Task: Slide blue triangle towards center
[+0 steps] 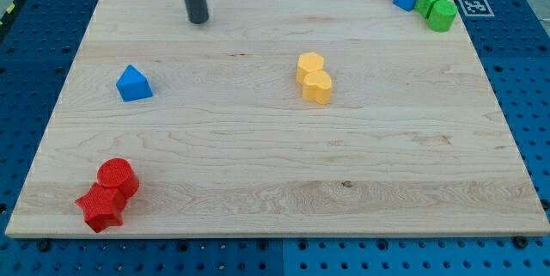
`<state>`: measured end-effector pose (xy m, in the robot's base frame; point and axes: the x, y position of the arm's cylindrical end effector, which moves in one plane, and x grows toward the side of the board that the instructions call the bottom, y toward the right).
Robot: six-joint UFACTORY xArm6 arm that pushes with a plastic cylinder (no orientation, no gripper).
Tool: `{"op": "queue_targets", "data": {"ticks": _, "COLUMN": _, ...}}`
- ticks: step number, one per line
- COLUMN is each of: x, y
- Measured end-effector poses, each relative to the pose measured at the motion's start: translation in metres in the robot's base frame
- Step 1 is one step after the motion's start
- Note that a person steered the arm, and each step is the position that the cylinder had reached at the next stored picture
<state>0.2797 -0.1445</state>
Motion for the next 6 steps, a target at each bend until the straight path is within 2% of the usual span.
{"op": "queue_targets", "data": {"ticks": 1, "x": 0.0, "y": -0.061}}
{"op": "queue_targets", "data": {"ticks": 2, "x": 0.023, "y": -0.109}}
{"op": "queue_targets", "data": {"ticks": 3, "x": 0.07, "y": -0.12}}
{"op": "queue_targets", "data": {"ticks": 5, "x": 0.142, "y": -0.075}}
{"op": "queue_targets", "data": {"ticks": 6, "x": 0.148, "y": -0.022}}
